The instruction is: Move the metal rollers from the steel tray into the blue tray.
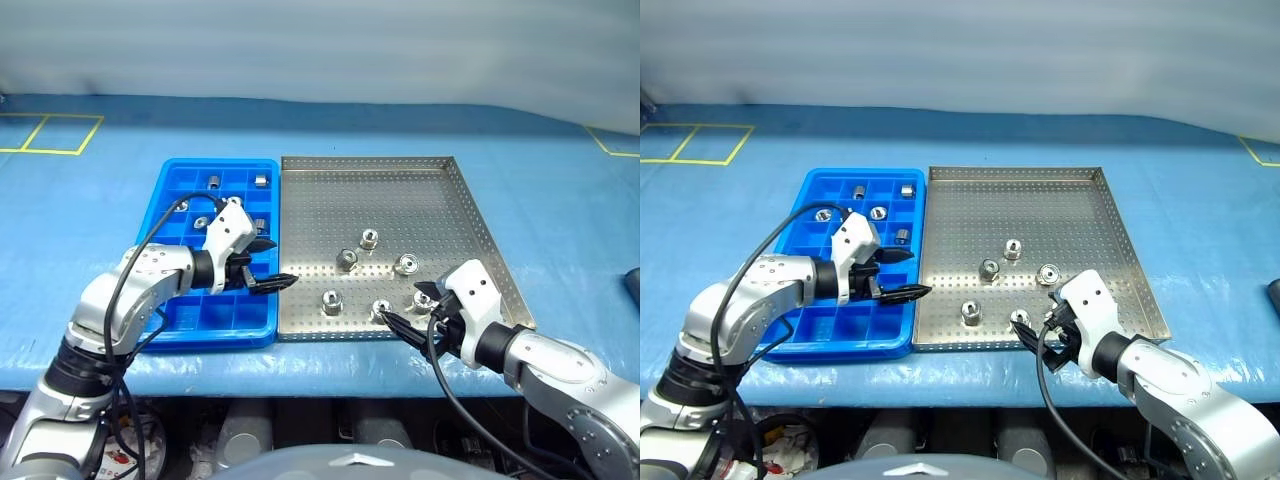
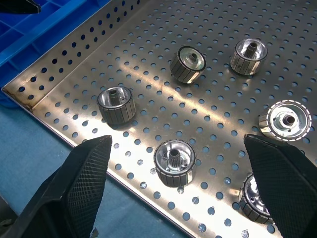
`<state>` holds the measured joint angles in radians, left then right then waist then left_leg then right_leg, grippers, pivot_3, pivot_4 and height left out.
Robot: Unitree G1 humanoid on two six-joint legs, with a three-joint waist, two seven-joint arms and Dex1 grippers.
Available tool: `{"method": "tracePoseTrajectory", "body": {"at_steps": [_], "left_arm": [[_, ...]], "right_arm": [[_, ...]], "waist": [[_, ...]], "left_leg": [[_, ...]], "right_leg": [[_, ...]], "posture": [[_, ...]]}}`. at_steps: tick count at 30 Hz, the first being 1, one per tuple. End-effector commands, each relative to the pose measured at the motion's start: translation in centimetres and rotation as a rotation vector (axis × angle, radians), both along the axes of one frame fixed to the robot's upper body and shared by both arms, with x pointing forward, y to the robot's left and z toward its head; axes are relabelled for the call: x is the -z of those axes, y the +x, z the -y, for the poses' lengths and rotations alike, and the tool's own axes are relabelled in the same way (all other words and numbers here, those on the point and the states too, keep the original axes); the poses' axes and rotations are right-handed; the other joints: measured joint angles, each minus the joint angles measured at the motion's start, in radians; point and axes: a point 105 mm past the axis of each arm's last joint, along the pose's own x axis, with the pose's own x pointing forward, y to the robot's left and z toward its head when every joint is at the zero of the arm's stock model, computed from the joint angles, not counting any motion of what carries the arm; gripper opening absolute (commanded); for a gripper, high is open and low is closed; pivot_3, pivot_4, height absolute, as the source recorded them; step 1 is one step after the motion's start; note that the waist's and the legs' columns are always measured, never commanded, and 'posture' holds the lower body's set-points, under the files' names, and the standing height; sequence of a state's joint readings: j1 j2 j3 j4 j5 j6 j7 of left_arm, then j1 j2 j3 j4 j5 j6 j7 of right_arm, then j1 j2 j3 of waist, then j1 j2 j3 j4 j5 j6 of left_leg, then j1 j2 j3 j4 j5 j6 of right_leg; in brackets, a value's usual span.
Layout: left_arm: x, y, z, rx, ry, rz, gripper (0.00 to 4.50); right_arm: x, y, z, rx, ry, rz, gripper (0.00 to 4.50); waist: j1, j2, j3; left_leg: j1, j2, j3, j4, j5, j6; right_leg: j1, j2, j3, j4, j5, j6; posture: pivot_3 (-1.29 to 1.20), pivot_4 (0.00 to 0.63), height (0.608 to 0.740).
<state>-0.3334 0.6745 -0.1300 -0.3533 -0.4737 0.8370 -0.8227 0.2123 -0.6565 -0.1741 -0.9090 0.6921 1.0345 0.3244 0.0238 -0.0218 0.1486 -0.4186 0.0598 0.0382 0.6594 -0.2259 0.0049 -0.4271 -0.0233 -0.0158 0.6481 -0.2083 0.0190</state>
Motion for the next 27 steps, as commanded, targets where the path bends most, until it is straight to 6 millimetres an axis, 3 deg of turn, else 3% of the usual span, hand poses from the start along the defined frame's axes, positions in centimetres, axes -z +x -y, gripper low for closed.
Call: {"method": "tracePoseTrajectory", "body": {"at_steps": [1, 27], "left_arm": [[-0.71, -0.17, 0.44, 0.018, 0.005, 0.044, 4.46], [-1.44, 0.44, 0.48, 0.006, -0.014, 0.073, 4.46]], "right_arm": [[-0.91, 0.14, -0.08, -0.011, -0.002, 0.044, 4.50], [-0.93, 0.08, -0.09, 0.005, 0.015, 0.048, 4.50]], "waist": [[0.000, 0.000, 0.000], [0.004, 0.000, 0.000]], "left_leg": [[0.000, 0.000, 0.000, 0.000, 0.000, 0.000], [0.000, 0.000, 0.000, 0.000, 0.000, 0.000]], "right_leg": [[0.000, 0.000, 0.000, 0.000, 0.000, 0.000], [0.000, 0.000, 0.000, 0.000, 0.000, 0.000]], "posture": [[0.06, 0.150, 0.740], [0.06, 0.150, 0.740]]}}
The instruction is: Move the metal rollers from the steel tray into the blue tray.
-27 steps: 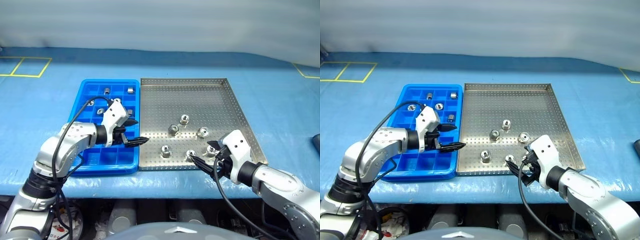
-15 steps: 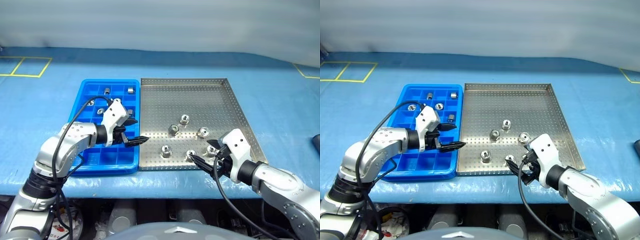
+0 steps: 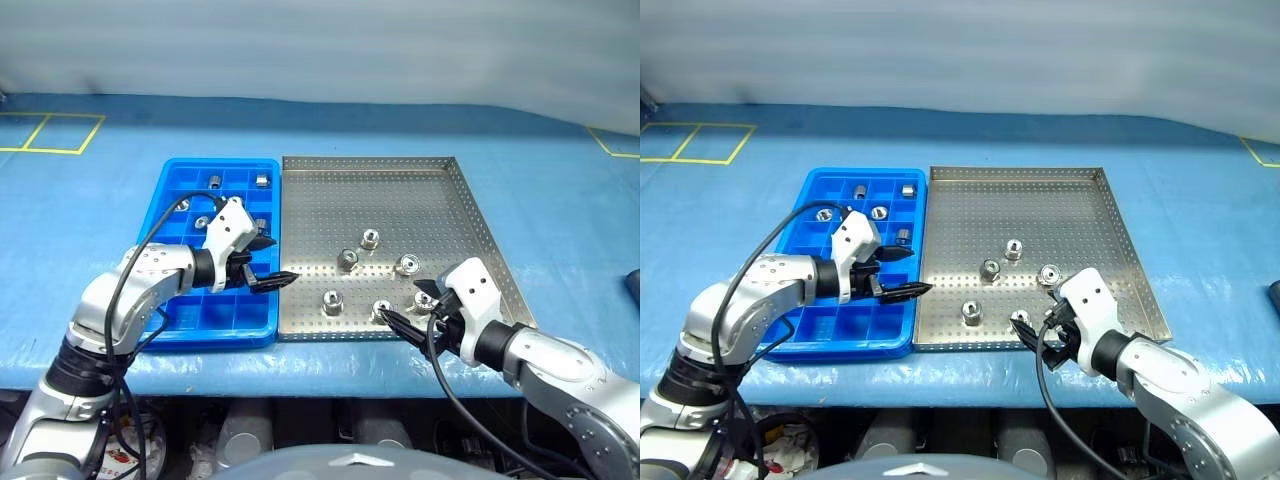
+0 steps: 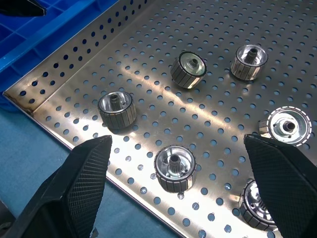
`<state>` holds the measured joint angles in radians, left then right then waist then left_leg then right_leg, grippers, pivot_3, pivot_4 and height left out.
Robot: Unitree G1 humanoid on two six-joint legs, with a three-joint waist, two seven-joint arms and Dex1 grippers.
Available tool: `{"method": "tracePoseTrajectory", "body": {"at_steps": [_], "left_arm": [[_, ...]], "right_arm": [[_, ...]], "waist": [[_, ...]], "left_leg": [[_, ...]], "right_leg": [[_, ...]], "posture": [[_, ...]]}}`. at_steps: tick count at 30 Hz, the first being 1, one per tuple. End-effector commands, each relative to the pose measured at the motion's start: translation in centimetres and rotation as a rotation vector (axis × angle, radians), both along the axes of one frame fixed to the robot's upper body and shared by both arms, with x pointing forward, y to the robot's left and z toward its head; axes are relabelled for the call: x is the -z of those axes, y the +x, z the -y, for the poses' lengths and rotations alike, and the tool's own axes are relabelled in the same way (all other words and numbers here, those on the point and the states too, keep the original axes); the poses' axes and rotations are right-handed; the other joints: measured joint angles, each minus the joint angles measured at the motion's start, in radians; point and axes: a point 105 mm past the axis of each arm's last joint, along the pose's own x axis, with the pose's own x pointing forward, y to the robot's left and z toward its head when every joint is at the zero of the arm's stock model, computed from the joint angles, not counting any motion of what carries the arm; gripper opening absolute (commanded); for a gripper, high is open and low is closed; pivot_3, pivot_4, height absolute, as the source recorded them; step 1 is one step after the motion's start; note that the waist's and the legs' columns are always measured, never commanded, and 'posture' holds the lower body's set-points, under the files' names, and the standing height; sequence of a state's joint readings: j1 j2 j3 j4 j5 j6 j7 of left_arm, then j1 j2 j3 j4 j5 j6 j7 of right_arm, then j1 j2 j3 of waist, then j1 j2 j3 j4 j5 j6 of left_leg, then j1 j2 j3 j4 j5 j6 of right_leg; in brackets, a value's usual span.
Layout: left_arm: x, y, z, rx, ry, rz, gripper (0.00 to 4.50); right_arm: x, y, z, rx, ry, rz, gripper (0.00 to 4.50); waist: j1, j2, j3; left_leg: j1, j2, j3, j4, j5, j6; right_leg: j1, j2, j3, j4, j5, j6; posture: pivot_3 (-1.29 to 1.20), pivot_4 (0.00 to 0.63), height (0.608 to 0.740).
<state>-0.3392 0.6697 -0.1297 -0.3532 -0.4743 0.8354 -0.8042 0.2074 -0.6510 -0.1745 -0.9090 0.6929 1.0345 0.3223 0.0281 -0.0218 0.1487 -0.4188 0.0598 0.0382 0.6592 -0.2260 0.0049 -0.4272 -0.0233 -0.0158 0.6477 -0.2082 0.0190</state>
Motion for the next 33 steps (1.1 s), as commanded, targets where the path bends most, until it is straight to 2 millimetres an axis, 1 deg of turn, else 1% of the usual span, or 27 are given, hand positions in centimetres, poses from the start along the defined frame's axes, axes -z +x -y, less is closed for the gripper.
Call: {"method": "tracePoseTrajectory", "body": {"at_steps": [1, 10, 13, 16, 19, 22, 26, 29, 33], "left_arm": [[-1.2, 0.2, 0.4, 0.019, -0.012, 0.060, 4.46], [-1.8, 0.5, 0.9, 0.034, -0.050, 0.074, 4.46], [-2.6, 1.1, 1.5, 0.043, -0.096, 0.095, 4.46], [-3.1, 1.8, 2.3, 0.074, -0.095, 0.117, 4.46], [-3.6, 3.0, 4.4, 0.125, -0.085, 0.123, 4.46], [-3.1, 4.1, 7.0, 0.166, -0.029, 0.105, 4.46], [-2.4, 5.5, 9.5, 0.201, -0.003, 0.117, 4.46], [-1.6, 6.6, 10.6, 0.191, 0.015, 0.117, 4.46], [0.1, 8.2, 11.7, 0.134, 0.066, 0.122, 4.46]], "right_arm": [[-0.8, 0.0, 0.0, 0.007, 0.010, 0.042, 4.50], [-0.8, -0.2, 0.0, 0.012, 0.013, 0.043, 4.50], [-0.9, 0.0, 0.0, 0.023, 0.019, 0.052, 4.50], [-0.9, 0.2, -0.1, 0.036, 0.033, 0.059, 4.50], [-1.1, 0.4, -0.3, 0.030, 0.036, 0.073, 4.50], [-1.6, 1.0, -0.4, 0.062, 0.041, 0.119, 4.50], [-1.6, 1.3, -0.9, 0.081, 0.047, 0.141, 4.50], [-1.5, 1.1, -1.2, 0.091, 0.050, 0.145, 4.50], [-1.3, 0.9, -1.3, 0.116, 0.050, 0.149, 4.50]], "waist": [[0.000, 0.000, 0.000], [-0.001, 0.000, 0.000], [-0.001, 0.000, 0.000], [0.000, 0.000, 0.000], [0.002, 0.000, 0.000], [0.003, -0.001, 0.000], [-0.003, 0.000, 0.000], [-0.010, 0.000, 0.000], [-0.015, 0.000, 0.000]], "left_leg": [[0.000, 0.000, 0.000, 0.000, 0.000, 0.000], [0.000, 0.000, 0.000, 0.000, 0.000, 0.000], [0.000, 0.000, 0.000, 0.000, 0.000, 0.000], [-0.001, 0.000, 0.000, 0.001, 0.000, 0.000], [-0.001, -0.001, 0.000, 0.001, 0.000, 0.000], [-0.001, -0.002, 0.001, 0.002, 0.000, 0.001], [-0.002, -0.003, 0.003, 0.002, -0.001, 0.002], [-0.004, -0.003, 0.003, 0.002, -0.001, 0.003], [-0.006, -0.003, 0.003, 0.003, -0.002, 0.003]], "right_leg": [[0.000, 0.000, 0.000, 0.000, 0.000, 0.000], [0.000, 0.000, 0.000, 0.000, 0.000, 0.000], [0.000, 0.000, 0.000, 0.000, 0.000, 0.000], [0.000, 0.000, -0.001, 0.000, 0.000, 0.000], [0.001, 0.000, 0.000, 0.000, 0.000, 0.000], [0.001, 0.000, 0.000, -0.001, 0.001, 0.001], [0.001, 0.000, 0.001, -0.002, 0.001, 0.002], [-0.001, 0.000, 0.002, -0.002, 0.001, 0.002], [-0.002, 0.000, 0.002, -0.002, 0.001, 0.003]], "posture": [[0.06, 0.150, 0.740], [0.05, 0.150, 0.740], [0.04, 0.150, 0.740], [0.05, 0.150, 0.740], [0.05, 0.150, 0.740], [0.04, 0.150, 0.740], [0.02, 0.150, 0.740], [0.01, 0.150, 0.740], [-0.04, 0.150, 0.740]]}}
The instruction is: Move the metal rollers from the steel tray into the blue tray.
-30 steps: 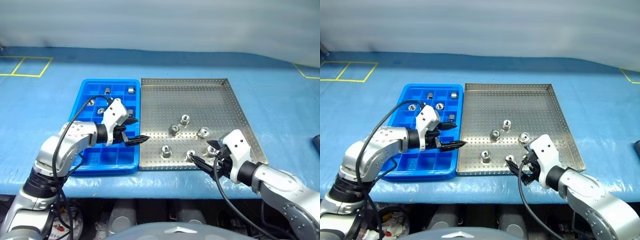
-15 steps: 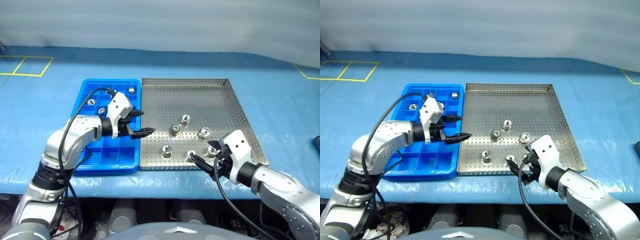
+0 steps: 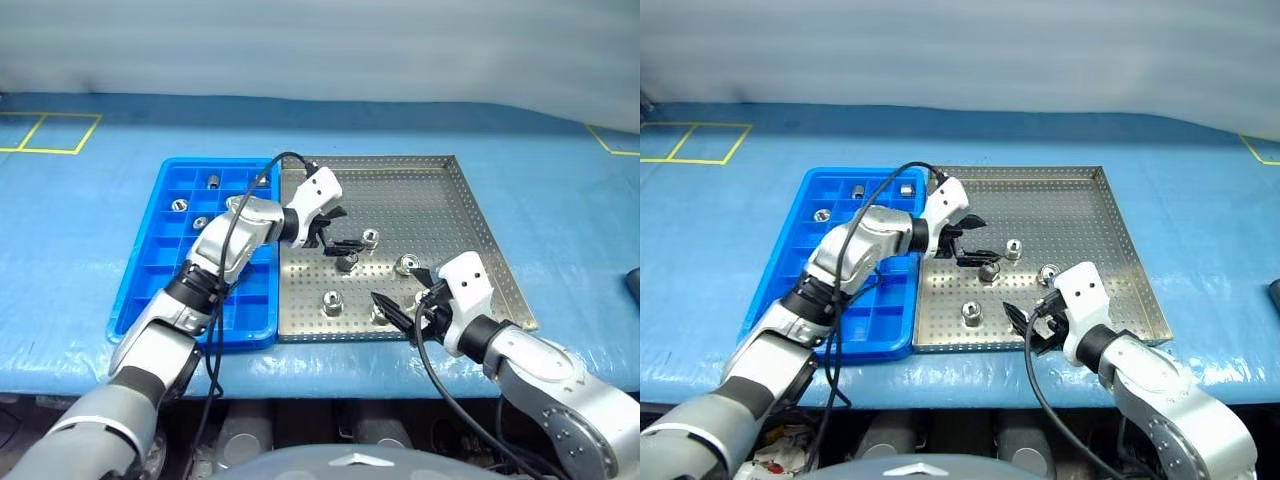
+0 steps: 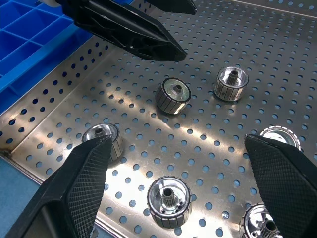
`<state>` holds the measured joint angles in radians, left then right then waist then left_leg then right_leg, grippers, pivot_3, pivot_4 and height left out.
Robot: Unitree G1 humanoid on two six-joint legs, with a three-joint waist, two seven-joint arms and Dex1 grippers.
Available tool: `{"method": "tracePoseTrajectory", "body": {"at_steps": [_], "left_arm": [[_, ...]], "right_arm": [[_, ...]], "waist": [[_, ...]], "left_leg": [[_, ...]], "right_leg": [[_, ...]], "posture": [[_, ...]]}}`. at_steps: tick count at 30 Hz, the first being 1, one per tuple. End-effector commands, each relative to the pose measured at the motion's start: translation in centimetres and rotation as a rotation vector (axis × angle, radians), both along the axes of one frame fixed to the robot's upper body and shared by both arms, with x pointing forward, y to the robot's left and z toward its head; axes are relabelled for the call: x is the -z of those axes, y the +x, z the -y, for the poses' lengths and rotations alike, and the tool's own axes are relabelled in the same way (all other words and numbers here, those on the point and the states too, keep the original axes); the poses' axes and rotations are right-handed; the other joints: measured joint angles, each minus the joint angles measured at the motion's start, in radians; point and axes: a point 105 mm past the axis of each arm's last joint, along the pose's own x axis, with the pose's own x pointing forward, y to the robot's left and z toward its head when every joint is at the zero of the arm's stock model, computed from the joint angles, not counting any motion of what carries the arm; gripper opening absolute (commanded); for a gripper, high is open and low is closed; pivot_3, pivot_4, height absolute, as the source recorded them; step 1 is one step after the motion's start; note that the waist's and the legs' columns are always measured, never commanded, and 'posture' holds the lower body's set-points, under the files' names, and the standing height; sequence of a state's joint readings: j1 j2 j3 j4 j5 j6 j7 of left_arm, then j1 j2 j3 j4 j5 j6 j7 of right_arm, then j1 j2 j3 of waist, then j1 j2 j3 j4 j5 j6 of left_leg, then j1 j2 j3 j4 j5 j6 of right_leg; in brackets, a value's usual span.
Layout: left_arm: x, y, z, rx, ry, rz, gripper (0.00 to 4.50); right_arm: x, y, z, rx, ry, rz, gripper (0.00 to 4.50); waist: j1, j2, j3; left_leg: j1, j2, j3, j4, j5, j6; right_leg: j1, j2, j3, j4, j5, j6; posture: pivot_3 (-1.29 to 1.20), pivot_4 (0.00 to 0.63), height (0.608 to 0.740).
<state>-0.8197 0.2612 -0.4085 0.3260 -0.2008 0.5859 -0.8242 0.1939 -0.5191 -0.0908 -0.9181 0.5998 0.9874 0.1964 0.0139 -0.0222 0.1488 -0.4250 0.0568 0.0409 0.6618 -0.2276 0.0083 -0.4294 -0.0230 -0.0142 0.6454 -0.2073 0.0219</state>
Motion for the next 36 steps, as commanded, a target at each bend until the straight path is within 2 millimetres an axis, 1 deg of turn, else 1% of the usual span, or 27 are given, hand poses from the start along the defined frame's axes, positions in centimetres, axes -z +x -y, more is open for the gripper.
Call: {"method": "tracePoseTrajectory", "body": {"at_steps": [1, 3, 8, 13, 16, 22, 25, 29, 32, 36], "left_arm": [[-0.3, 1.2, 0.8, -0.022, 0.026, 0.064, 4.46], [0.5, 1.3, 1.3, -0.026, 0.041, 0.042, 4.46], [2.4, 0.5, 1.8, 0.025, 0.107, 0.000, 4.46], [3.4, -0.1, 1.6, 0.060, 0.165, -0.010, 4.46], [4.1, -0.1, 1.4, 0.051, 0.186, -0.024, 4.46], [5.7, -0.9, 1.3, 0.083, 0.254, -0.005, 4.46], [6.2, -1.2, 1.1, 0.081, 0.264, -0.015, 3.92], [6.1, -1.3, 0.9, 0.080, 0.260, -0.012, 2.63], [5.0, -1.1, 0.8, 0.070, 0.219, -0.005, 1.70], [2.4, -1.1, 0.8, 0.054, 0.118, 0.008, 1.71]], "right_arm": [[-1.1, -0.2, -0.2, 0.010, -0.002, 0.066, 4.50], [-1.1, -0.3, -0.2, 0.023, 0.003, 0.069, 4.50], [-1.0, -0.6, -0.3, 0.047, 0.010, 0.066, 4.50], [-1.0, -0.7, -0.4, 0.055, 0.017, 0.069, 4.50], [-1.0, -0.6, -0.4, 0.058, 0.022, 0.071, 4.50], [-0.9, -0.5, -0.6, 0.053, 0.031, 0.070, 4.50], [-0.9, -0.5, -0.6, 0.053, 0.033, 0.071, 4.50], [-0.9, -0.4, -0.6, 0.058, 0.037, 0.070, 4.50], [-0.9, -0.4, -0.7, 0.053, 0.038, 0.071, 4.50], [-1.0, -0.2, -0.9, 0.038, 0.037, 0.076, 4.50]], "waist": [[-0.002, 0.000, 0.000], [-0.003, 0.000, 0.000], [-0.011, 0.000, 0.000], [-0.026, 0.000, 0.000], [-0.029, 0.000, 0.000], [-0.028, 0.000, 0.000], [-0.027, 0.000, -0.001], [-0.027, 0.000, -0.001], [-0.028, 0.000, -0.001], [-0.028, 0.000, -0.001]], "left_leg": [[0.000, 0.000, 0.000, 0.000, 0.000, 0.000], [-0.001, 0.000, 0.000, 0.001, 0.000, 0.000], [-0.001, -0.001, 0.000, 0.001, 0.000, 0.001], [-0.001, -0.001, 0.000, 0.002, 0.000, 0.001], [-0.001, -0.001, 0.000, 0.002, 0.000, 0.001], [-0.001, -0.001, 0.000, 0.002, 0.000, 0.001], [-0.001, -0.001, 0.000, 0.002, 0.000, 0.001], [-0.001, -0.001, 0.000, 0.003, 0.000, 0.001], [-0.001, -0.001, 0.000, 0.004, 0.000, 0.001], [-0.001, 0.000, 0.000, 0.003, 0.000, 0.001]], "right_leg": [[0.000, 0.000, 0.000, 0.000, 0.000, 0.000], [0.000, 0.000, 0.000, 0.000, 0.000, 0.001], [0.000, -0.001, 0.000, 0.000, 0.001, 0.001], [0.000, -0.001, 0.000, 0.000, 0.001, 0.001], [0.000, -0.001, 0.000, 0.000, 0.001, 0.001], [0.000, -0.001, 0.001, 0.000, 0.001, 0.002], [0.000, -0.001, 0.000, 0.000, 0.001, 0.002], [0.000, -0.001, 0.001, 0.000, 0.001, 0.002], [0.000, -0.001, 0.001, 0.000, 0.002, 0.003], [0.000, -0.001, 0.001, 0.001, 0.002, 0.003]], "posture": [[-0.04, 0.150, 0.740], [-0.05, 0.150, 0.740], [-0.08, 0.150, 0.740], [-0.08, 0.150, 0.740], [-0.08, 0.150, 0.740], [-0.07, 0.150, 0.740], [-0.07, 0.150, 0.740], [-0.06, 0.150, 0.740], [-0.06, 0.150, 0.740], [-0.04, 0.150, 0.740]]}}
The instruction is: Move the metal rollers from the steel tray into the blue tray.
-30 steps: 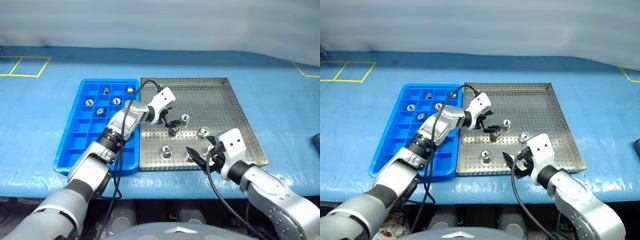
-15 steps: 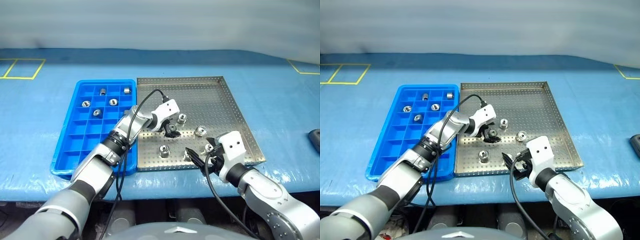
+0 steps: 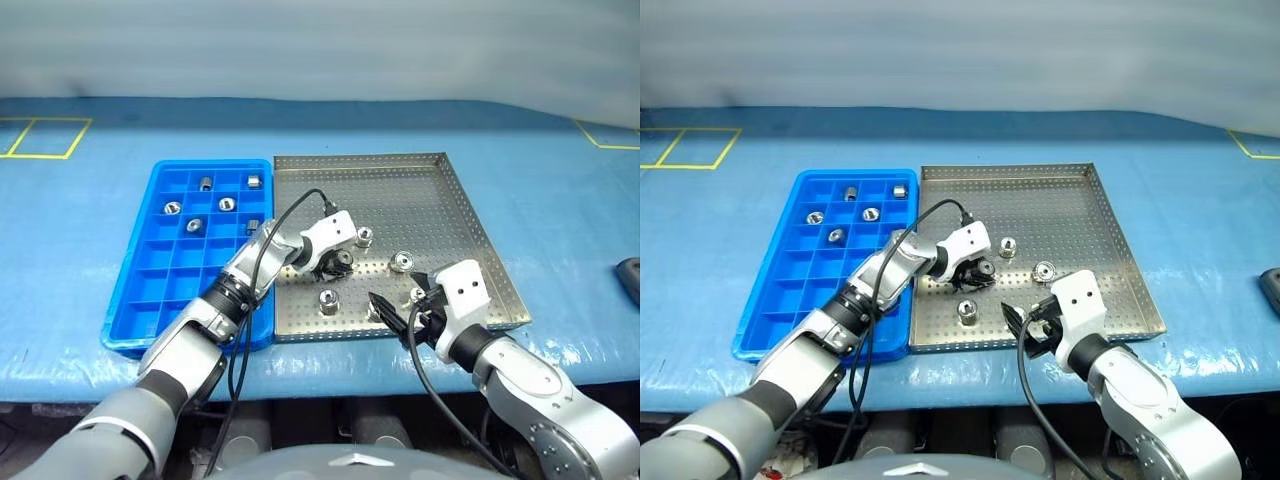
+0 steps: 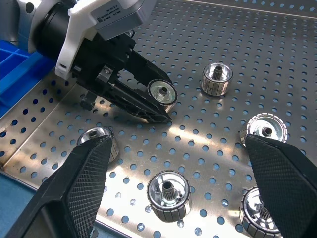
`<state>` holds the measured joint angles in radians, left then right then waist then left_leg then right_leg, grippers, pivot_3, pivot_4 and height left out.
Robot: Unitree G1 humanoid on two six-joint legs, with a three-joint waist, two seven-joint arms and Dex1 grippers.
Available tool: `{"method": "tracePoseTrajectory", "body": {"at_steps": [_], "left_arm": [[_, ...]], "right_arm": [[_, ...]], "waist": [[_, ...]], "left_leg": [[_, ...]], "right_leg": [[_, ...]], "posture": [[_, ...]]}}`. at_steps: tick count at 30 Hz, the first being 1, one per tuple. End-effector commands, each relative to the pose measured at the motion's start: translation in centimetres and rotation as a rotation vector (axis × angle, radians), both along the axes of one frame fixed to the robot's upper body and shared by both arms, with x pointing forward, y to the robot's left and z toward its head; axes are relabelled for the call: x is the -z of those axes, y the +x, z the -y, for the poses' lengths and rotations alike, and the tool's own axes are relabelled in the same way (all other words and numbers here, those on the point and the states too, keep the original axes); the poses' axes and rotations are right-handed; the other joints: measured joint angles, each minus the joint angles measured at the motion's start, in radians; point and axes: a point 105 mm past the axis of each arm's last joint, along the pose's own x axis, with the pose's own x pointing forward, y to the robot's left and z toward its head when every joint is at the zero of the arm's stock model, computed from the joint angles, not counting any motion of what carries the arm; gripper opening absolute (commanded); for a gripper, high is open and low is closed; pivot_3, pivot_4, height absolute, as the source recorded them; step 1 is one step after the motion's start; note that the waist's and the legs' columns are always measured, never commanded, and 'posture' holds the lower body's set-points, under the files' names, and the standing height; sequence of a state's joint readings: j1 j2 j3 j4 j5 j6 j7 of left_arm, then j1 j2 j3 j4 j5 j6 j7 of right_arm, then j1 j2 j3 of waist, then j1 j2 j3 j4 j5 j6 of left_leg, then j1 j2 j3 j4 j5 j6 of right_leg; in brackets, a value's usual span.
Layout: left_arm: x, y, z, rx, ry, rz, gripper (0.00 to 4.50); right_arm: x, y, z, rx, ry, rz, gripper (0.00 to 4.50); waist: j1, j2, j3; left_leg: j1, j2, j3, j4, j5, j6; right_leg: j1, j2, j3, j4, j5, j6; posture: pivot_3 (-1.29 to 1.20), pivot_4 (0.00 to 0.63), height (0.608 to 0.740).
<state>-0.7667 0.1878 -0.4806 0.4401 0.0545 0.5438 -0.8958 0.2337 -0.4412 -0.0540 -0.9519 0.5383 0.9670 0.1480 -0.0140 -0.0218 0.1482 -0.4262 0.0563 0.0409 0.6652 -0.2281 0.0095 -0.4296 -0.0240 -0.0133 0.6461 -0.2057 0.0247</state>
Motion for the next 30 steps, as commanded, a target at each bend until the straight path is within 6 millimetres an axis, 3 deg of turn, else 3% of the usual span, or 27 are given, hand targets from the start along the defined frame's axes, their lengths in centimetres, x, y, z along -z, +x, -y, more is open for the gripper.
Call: {"method": "tracePoseTrajectory", "body": {"at_steps": [1, 4, 8, 14, 16, 22, 25, 30], "left_arm": [[-4.2, 0.1, 0.6, -0.010, -0.151, 0.048, 1.71], [-6.8, -0.1, 0.6, -0.054, -0.275, 0.065, 1.71], [-10.1, 0.3, -1.5, -0.201, -0.409, 0.185, 1.71], [-11.3, 0.9, -6.9, -0.497, -0.447, 0.339, 1.71], [-11.7, 1.1, -10.0, -0.656, -0.453, 0.404, 1.71], [-11.5, 0.8, -15.2, -0.934, -0.426, 0.510, 1.71], [-10.3, 0.5, -17.6, -1.101, -0.353, 0.561, 1.71], [-8.2, -1.1, -19.2, -1.222, -0.275, 0.563, 1.71]], "right_arm": [[-1.2, 0.3, -0.5, -0.031, 0.007, 0.057, 4.50], [-1.5, 1.0, -1.1, -0.059, 0.013, 0.076, 4.50], [-2.4, 2.1, -3.1, -0.141, 0.040, 0.117, 4.50], [-2.9, 3.0, -4.9, -0.230, 0.049, 0.157, 4.50], [-2.9, 3.0, -5.7, -0.292, 0.045, 0.159, 4.50], [-2.8, 3.2, -6.7, -0.378, 0.045, 0.154, 4.50], [-2.7, 3.3, -7.2, -0.410, 0.043, 0.148, 4.50], [-2.4, 3.2, -7.6, -0.439, 0.047, 0.129, 4.50]], "waist": [[0.001, 0.000, 0.000], [0.001, 0.000, 0.000], [0.003, 0.000, 0.000], [0.010, 0.000, 0.000], [0.013, 0.000, 0.000], [0.052, 0.000, 0.000], [0.064, 0.000, 0.000], [0.075, -0.001, 0.000]], "left_leg": [[0.000, 0.000, 0.000, 0.000, 0.000, 0.000], [0.000, 0.000, 0.000, 0.000, 0.000, 0.000], [0.001, 0.000, -0.003, 0.001, 0.000, 0.000], [0.002, 0.000, -0.004, 0.000, 0.000, 0.001], [0.002, -0.001, -0.004, 0.000, 0.000, 0.001], [0.002, -0.001, -0.004, 0.000, 0.000, 0.001], [0.002, -0.002, -0.004, 0.000, 0.000, 0.001], [0.001, -0.003, -0.005, 0.000, 0.000, 0.001]], "right_leg": [[0.000, 0.000, 0.000, 0.000, 0.000, 0.000], [0.000, 0.000, 0.000, 0.000, 0.000, 0.001], [0.000, 0.000, 0.002, 0.001, 0.001, 0.002], [0.001, 0.000, 0.001, 0.001, 0.004, 0.007], [0.001, 0.000, 0.001, 0.001, 0.004, 0.007], [0.002, 0.000, 0.000, 0.000, 0.004, 0.007], [0.003, -0.001, 0.000, 0.000, 0.004, 0.007], [0.002, -0.002, 0.000, -0.001, 0.005, 0.007]], "posture": [[-0.03, 0.150, 0.740], [-0.01, 0.150, 0.740], [0.01, 0.150, 0.740], [0.09, 0.150, 0.740], [0.12, 0.150, 0.740], [0.16, 0.150, 0.740], [0.16, 0.150, 0.740], [0.24, 0.150, 0.740]]}}
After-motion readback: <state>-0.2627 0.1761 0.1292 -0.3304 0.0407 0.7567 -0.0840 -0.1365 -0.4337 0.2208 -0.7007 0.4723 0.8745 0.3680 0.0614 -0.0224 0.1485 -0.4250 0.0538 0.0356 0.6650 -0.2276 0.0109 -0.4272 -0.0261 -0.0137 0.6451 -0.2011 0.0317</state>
